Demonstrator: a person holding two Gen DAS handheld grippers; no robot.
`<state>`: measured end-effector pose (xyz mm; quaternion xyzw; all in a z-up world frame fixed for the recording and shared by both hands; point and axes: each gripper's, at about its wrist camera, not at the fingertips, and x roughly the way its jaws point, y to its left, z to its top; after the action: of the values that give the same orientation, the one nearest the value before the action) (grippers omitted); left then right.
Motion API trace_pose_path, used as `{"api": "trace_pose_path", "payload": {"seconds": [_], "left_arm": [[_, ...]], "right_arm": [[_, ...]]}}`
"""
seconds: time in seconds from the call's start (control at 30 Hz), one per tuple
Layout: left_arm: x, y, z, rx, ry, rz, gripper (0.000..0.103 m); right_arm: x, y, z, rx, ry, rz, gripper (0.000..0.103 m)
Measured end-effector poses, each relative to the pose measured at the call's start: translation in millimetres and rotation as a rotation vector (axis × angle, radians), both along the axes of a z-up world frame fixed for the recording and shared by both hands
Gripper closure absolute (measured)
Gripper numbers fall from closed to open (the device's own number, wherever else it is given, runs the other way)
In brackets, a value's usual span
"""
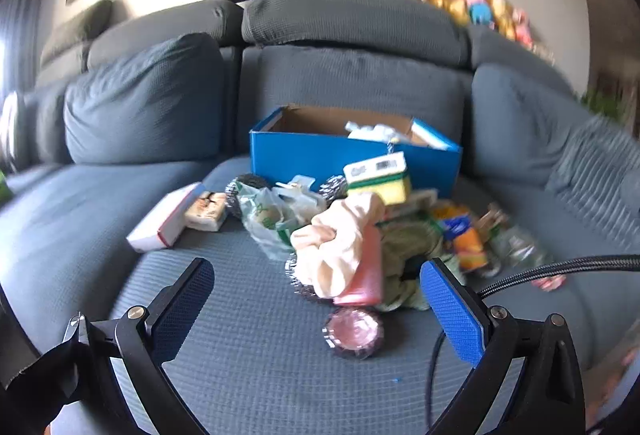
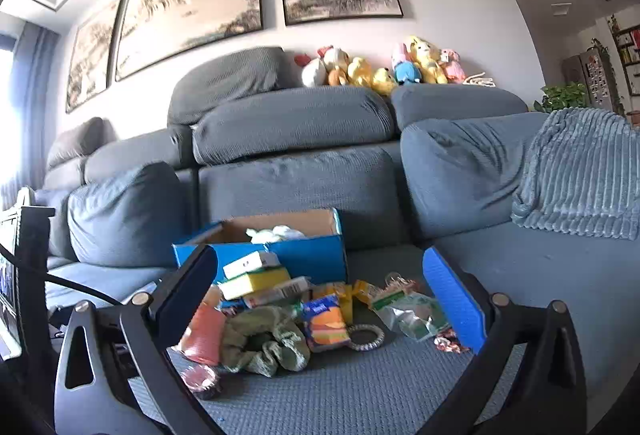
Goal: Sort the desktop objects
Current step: 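Move the right gripper toward the pink-lidded round jar in the pile, then close the right gripper around the pink-lidded round jar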
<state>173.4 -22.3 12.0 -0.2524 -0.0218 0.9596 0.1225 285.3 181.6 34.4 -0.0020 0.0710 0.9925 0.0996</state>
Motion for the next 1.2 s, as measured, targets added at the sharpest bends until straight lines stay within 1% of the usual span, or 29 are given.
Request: {"api": "trace_pose_path", "payload": {"seconds": [0.03, 0.1, 0.13, 0.2, 0.23, 0.3, 0.37, 0.43, 0.5, 0.57, 0.67, 0.77, 0.87, 0.93, 0.97, 1.07, 1.13, 1.2], "left_arm": [[-3, -5, 1, 0.042, -0.012, -0.02, 0.0], [-9, -16, -1, 0.118, -0.066, -0.044, 0.0], [-13, -21, -2, 0.155, -0.1, -0.061, 0.0], [-19, -28, -5, 0.22, -0.16, -0.098, 0.0], [-21, -31, -6, 0.241, -0.181, -0.105, 0.0], [-25, -34, -6, 0.261, -0.213, -0.118, 0.0], [-27, -36, -6, 0.282, -0.24, -0.136, 0.0], [-29, -37, -6, 0.309, -0.269, -0.158, 0.0], [-32, -39, -7, 0.331, -0.304, -0.178, 0.0], [-36, -40, -9, 0.363, -0.338, -0.193, 0.0], [-42, -47, -13, 0.433, -0.377, -0.228, 0.0], [-52, -54, -15, 0.488, -0.432, -0.223, 0.0], [-57, -66, -18, 0.579, -0.468, -0.222, 0.0], [-59, -72, -21, 0.635, -0.493, -0.241, 0.0], [-59, -73, -21, 0.642, -0.493, -0.239, 0.0], [-59, -69, -21, 0.586, -0.5, -0.219, 0.0], [-61, -62, -27, 0.562, -0.534, -0.237, 0.0], [-63, -56, -35, 0.583, -0.584, -0.262, 0.0]], "right_arm": [[1, 0, 1, 0.004, 0.004, 0.01, 0.0], [-2, -2, 5, 0.029, -0.035, 0.039, 0.0], [-5, -5, 6, 0.056, -0.072, 0.057, 0.0], [-14, -10, 4, 0.143, -0.158, 0.119, 0.0], [-19, -15, 2, 0.194, -0.201, 0.159, 0.0], [-24, -19, -2, 0.218, -0.237, 0.215, 0.0], [-31, -20, -5, 0.19, -0.279, 0.337, 0.0], [-37, -23, -9, 0.176, -0.308, 0.405, 0.0], [-43, -24, -12, 0.18, -0.343, 0.442, 0.0], [-48, -25, -16, 0.159, -0.365, 0.484, 0.0], [-61, -21, -17, 0.089, -0.406, 0.567, 0.0], [-69, -21, -17, 0.025, -0.437, 0.645, 0.0], [-64, -17, -18, -0.011, -0.415, 0.726, 0.002], [-59, -14, -21, 0.002, -0.413, 0.725, 0.001], [-55, -11, -23, 0.01, -0.415, 0.704, 0.001], [-51, -8, -28, 0.013, -0.453, 0.684, 0.001], [-53, -14, -34, 0.038, -0.483, 0.697, 0.001], [-61, -23, -39, 0.076, -0.53, 0.71, 0.001]]}}
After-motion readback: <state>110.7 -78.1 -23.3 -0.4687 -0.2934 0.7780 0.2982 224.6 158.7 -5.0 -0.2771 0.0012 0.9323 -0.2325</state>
